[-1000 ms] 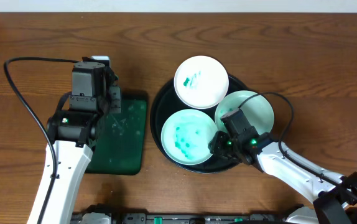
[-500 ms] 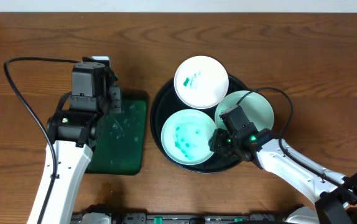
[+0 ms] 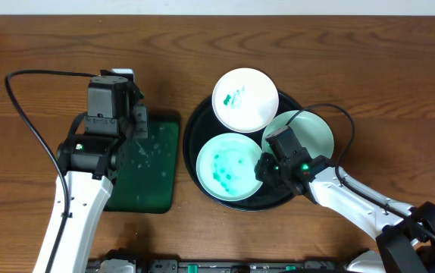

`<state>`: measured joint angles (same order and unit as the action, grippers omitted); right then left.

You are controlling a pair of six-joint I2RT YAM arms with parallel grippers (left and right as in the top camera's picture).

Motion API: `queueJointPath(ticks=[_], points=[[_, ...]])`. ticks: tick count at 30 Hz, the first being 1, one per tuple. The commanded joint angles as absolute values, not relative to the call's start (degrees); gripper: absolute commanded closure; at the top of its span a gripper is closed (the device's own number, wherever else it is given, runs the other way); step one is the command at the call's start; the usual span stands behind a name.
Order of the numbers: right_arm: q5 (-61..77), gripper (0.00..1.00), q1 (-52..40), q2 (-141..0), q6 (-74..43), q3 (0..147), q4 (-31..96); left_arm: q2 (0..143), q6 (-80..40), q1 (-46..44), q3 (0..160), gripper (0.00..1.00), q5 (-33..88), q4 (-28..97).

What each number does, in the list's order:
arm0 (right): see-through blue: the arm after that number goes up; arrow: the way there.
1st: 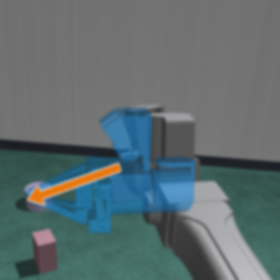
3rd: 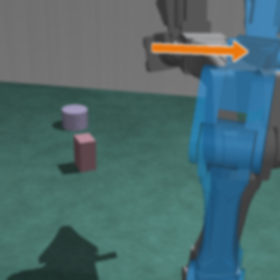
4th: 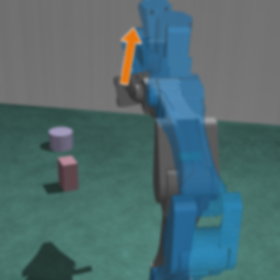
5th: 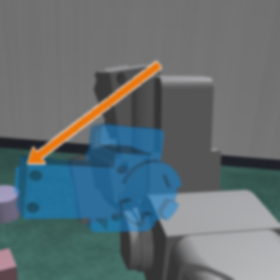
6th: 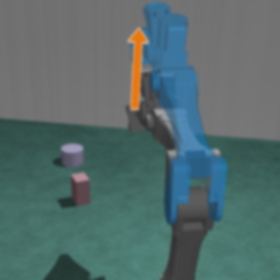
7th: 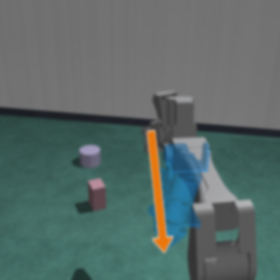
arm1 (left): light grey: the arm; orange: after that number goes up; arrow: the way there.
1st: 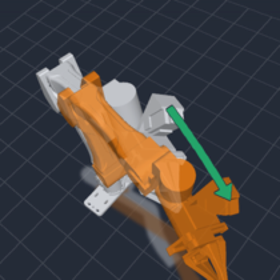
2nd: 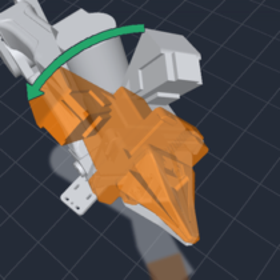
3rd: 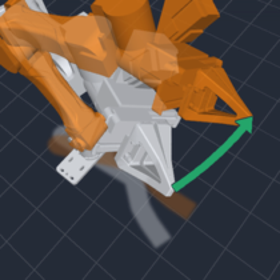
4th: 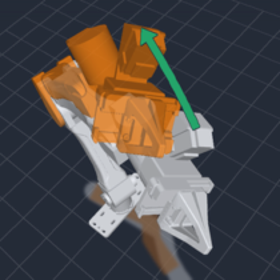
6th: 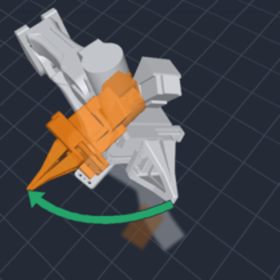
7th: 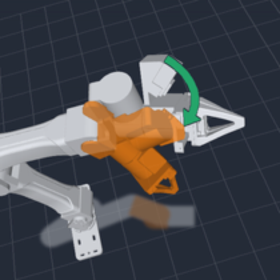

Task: Clean dirty plates on tray and stack at the side
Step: 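Move the held sponge toward the tilted plate with the left gripper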

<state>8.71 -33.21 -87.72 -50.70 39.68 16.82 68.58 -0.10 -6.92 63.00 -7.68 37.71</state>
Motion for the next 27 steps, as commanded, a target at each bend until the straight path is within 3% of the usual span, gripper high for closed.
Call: queueJointPath(ticks=[1,8,15,20,27], points=[[7.5,0.73,-33.2,-88.1,-51.2,40.6,16.7,68.6,0.4,-7.0,62.7,0.93,-8.1,37.8],[7.1,0.82,-33.5,-88.1,-51.9,40.5,16.6,68.6,0.4,-7.0,62.7,0.93,-8.1,37.9],[6.2,0.82,-33.9,-88.3,-53.2,40.2,16.7,68.6,0.4,-7.0,62.7,0.93,-8.1,38.1],[5.8,0.91,-35.4,-89.8,-54.4,40.2,16.1,68.6,0.4,-7.0,62.7,0.93,-8.1,38.2],[5.8,0.94,-36.5,-92.3,-55.8,40.2,15.4,68.6,0.4,-7.0,62.7,0.93,-8.2,38.4]])
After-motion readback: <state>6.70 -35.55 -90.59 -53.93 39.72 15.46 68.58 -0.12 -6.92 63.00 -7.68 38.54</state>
